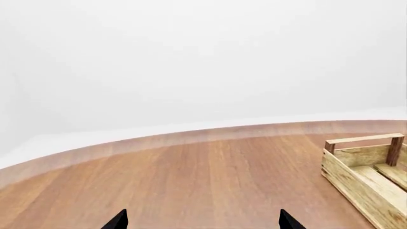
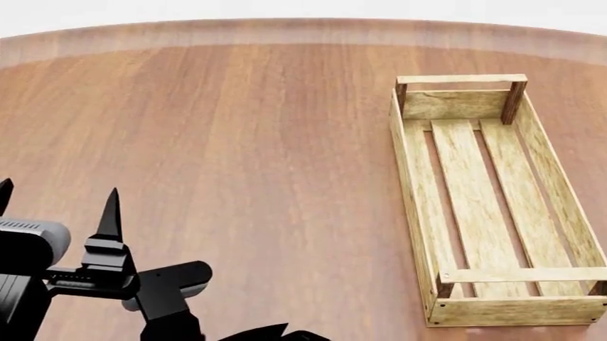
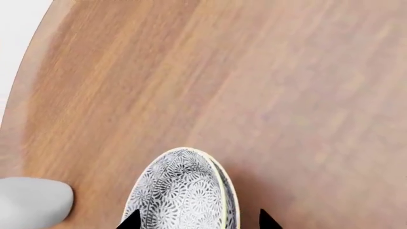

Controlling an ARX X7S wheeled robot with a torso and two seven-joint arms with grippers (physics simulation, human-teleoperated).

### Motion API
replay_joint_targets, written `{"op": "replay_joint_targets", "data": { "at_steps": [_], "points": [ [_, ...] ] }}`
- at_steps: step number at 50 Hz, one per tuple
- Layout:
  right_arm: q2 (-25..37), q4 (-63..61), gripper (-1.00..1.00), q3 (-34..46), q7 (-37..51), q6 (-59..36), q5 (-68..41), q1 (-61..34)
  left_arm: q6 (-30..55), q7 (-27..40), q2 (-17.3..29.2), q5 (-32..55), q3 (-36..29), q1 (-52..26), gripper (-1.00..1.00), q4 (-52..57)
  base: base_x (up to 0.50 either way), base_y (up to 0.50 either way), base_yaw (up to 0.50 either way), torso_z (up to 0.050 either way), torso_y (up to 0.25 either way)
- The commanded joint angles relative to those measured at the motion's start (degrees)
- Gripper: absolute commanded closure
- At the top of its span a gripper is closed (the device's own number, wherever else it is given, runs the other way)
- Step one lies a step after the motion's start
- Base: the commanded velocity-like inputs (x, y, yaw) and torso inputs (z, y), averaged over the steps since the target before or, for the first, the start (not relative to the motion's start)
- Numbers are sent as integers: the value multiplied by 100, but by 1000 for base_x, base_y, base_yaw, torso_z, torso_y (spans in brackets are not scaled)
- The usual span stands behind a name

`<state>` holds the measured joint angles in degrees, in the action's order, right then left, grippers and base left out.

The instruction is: Stack the right bowl on the left bowl and place them in the tray.

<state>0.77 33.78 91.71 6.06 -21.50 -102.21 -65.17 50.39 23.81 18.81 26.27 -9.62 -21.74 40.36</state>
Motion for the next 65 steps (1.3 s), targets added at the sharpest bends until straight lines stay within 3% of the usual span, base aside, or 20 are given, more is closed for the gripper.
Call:
{"op": "replay_joint_targets", "data": {
  "at_steps": [1, 8, 23, 24, 50, 65],
  "points": [
    [-77, 33, -100, -119, -102, 31, 78, -1, -42, -102, -37, -3, 66, 10, -100, -12, 0, 0, 0, 0, 0],
    [-77, 90, -100, -103, -196, -49, 93, 20, -88, -53, 15, -143, -86, 17, -100, -66, 0, 0, 0, 0, -17],
    [-77, 110, -100, -117, -254, -100, 228, 52, -167, -84, 3, -26, -28, 82, -100, -35, 0, 0, 0, 0, -233],
    [-77, 108, 100, -122, -215, -70, 241, 57, -174, -120, -13, 51, 30, 87, -100, -41, 0, 0, 0, 0, 0],
    [-77, 222, 100, -136, -235, -44, 339, 80, -255, -63, 64, 65, 31, 124, -100, -15, 0, 0, 0, 0, 0],
    [-76, 1181, 100, -213, -289, 458, -558, -647, -218, -11, 73, 136, 34, 131, -100, 51, 0, 0, 0, 0, 0]
  ]
}}
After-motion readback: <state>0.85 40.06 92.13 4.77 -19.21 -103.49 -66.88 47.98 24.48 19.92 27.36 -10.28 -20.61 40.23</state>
